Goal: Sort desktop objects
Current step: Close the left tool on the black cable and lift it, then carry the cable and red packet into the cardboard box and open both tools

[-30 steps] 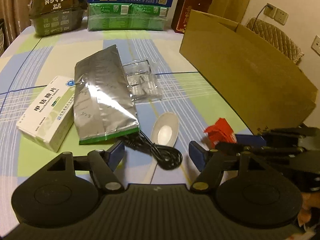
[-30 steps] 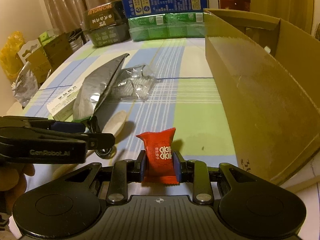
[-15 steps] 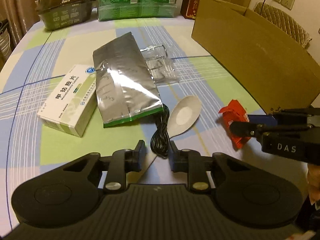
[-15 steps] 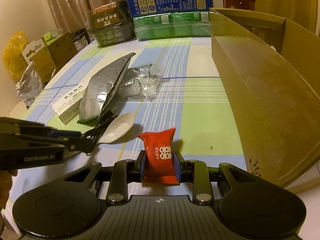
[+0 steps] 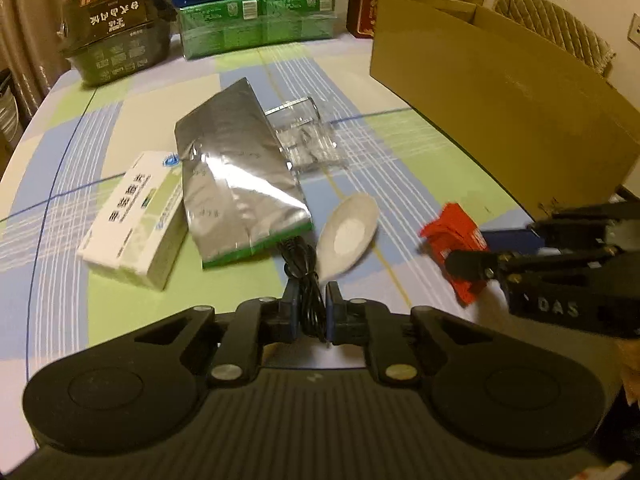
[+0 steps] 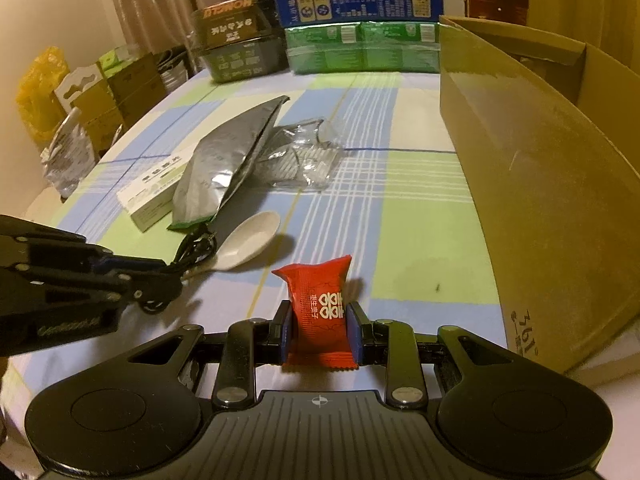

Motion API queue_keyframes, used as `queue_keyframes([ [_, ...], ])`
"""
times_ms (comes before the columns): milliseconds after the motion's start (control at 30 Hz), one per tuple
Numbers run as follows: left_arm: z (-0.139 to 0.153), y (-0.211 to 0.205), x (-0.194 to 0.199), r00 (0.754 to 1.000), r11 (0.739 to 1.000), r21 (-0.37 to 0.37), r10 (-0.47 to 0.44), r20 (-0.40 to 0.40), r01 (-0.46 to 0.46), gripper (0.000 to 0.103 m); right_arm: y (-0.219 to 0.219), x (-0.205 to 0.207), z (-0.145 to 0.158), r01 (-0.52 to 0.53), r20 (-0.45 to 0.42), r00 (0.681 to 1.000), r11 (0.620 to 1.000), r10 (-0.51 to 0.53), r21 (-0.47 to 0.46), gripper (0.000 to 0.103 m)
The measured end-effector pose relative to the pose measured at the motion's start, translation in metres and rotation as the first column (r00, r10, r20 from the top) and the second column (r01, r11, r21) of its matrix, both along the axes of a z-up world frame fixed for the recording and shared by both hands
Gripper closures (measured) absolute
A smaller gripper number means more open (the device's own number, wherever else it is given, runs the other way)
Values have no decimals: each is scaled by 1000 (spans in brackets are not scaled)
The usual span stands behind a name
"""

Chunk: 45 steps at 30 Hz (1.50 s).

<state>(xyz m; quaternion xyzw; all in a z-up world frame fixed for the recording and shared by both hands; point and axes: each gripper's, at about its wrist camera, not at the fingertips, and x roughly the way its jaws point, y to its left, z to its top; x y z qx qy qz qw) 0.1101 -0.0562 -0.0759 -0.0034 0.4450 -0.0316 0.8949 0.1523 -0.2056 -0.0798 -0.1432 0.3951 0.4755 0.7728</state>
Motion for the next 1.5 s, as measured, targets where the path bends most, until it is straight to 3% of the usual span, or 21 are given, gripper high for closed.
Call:
queue_keyframes([
  [300,5,-28,-39,998,998,-27,-63,7,63,94,-6,-11,-2,-21,38,999,999,23,-45,77],
  [533,-9,-28,-39,998,998,-21,-54,-12,54,92,1,-13,-7,-37,70,997,997,41,-61,69],
  [800,-12,-28,-35,999,999,-5,-41,-14,41,89,6,-14,-10,-49,115,992,995,58,-82,68],
  [867,-12,-28,-34,999,999,-5,-36,-14,36,89,7,-15,-10,-52,118,991,995,62,-87,68],
  [1000,-12,-28,-33,999,999,-4,-34,-17,34,92,6,-16,-8,-44,111,992,996,53,-79,79],
  [1500,7,-31,-38,998,999,-10,-30,50,31,95,-14,-13,20,-4,93,996,1000,2,13,79],
])
